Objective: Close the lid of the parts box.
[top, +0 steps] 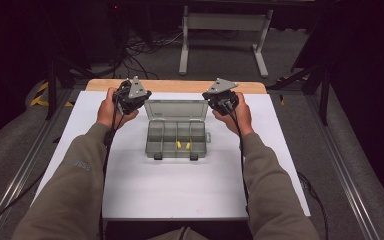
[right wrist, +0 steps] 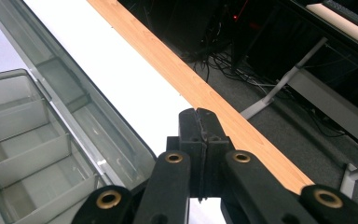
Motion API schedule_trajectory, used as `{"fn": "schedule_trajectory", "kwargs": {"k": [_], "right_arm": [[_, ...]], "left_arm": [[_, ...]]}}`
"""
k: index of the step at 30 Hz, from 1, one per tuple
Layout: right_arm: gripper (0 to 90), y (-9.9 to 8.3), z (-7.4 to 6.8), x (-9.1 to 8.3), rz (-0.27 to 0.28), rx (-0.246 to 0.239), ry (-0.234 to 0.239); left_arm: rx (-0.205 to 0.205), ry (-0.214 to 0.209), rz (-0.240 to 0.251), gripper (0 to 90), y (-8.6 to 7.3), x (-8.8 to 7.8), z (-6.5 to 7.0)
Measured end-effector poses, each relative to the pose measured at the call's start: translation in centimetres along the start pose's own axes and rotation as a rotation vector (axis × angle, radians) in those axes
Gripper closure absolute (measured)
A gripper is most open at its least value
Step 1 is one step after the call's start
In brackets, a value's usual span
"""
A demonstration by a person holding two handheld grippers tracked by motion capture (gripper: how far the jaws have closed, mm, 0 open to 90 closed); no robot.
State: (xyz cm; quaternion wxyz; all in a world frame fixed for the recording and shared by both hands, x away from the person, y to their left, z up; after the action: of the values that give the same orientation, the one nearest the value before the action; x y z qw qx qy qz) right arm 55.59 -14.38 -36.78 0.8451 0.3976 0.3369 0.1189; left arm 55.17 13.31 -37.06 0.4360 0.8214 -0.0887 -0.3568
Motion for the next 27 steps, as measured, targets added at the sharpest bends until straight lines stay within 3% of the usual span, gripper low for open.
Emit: {"fn": "schedule_trajectory", "kwargs": {"k": [27], "right_arm": [[90.0,0.7,-1.8,-1.6,0.005,-0.044,0.039]], "left_arm": [[0.082,-0.034,-0.006,88.1,0.4,-1.1,2.0]]}}
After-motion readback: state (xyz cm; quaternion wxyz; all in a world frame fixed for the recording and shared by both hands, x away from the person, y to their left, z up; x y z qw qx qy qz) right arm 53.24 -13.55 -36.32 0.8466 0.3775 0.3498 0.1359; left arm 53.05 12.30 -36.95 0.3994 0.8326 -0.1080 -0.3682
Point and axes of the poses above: each handheld gripper's, and its own axes: x roughly forward along the jaws, y roughly out of its top, z roughly to its right, the point moved 4 cm from there along x, roughly forward along the jaws, and after that the axes turned 6 degrees about -x, right-handed, at the moved point
